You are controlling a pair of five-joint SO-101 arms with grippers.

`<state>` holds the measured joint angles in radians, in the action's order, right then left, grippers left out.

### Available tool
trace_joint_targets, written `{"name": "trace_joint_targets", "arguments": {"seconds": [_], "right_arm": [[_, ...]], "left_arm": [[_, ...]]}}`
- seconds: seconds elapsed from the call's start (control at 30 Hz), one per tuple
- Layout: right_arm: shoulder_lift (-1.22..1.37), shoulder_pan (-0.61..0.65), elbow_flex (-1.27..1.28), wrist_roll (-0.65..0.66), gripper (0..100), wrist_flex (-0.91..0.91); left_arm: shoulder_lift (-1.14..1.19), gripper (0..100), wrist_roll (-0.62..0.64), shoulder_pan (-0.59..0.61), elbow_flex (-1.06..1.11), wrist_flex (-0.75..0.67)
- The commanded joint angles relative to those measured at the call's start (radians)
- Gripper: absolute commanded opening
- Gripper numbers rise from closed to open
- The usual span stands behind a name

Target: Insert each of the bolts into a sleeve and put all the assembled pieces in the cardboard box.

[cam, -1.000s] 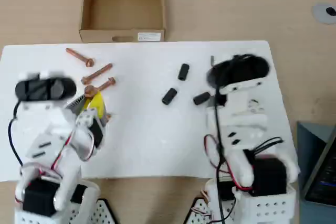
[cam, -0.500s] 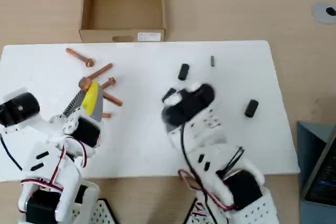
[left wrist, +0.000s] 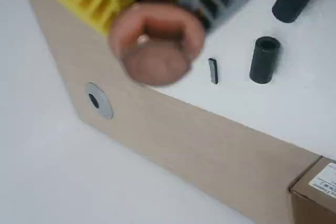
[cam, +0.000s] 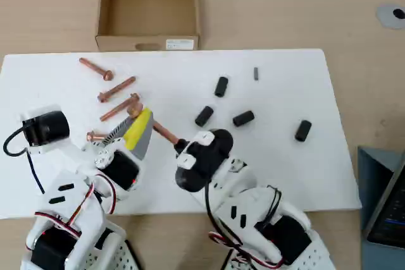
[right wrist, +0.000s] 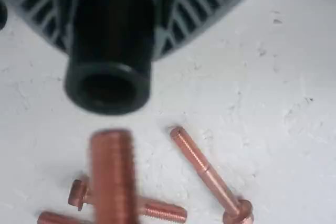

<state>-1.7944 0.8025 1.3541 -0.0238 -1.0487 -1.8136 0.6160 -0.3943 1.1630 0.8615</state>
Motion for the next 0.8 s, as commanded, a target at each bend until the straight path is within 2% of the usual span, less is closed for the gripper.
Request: {"name": "trace_joint_targets", "arguments": {"seconds": [0.0, 0.13, 0.23, 0.43, 0.67, 0.77], "right_arm": [[-0.018, 0.013, -0.004, 0.034, 0.9, 0.028], [-0.018, 0.013, -0.008, 0.048, 0.9, 0.028], [-0.018, 0.013, -0.008, 0.048, 0.9, 0.031], [-0.018, 0.013, -0.008, 0.054, 0.9, 0.063], [-0.018, 0.013, -0.008, 0.118, 0.9, 0.061], [-0.018, 0.013, -0.008, 0.118, 0.9, 0.061]], "left_arm": [[-0.01, 0, 0.002, -0.014, -0.012, -0.026], [-0.008, 0, -0.02, -0.015, 0.002, -0.02], [-0.008, 0, -0.074, -0.061, 0.025, -0.02], [-0.008, 0, -0.094, -0.123, 0.058, -0.02], [-0.008, 0, -0.27, -0.124, 0.081, -0.02], [-0.008, 0, -0.348, -0.166, 0.084, -0.015]]}}
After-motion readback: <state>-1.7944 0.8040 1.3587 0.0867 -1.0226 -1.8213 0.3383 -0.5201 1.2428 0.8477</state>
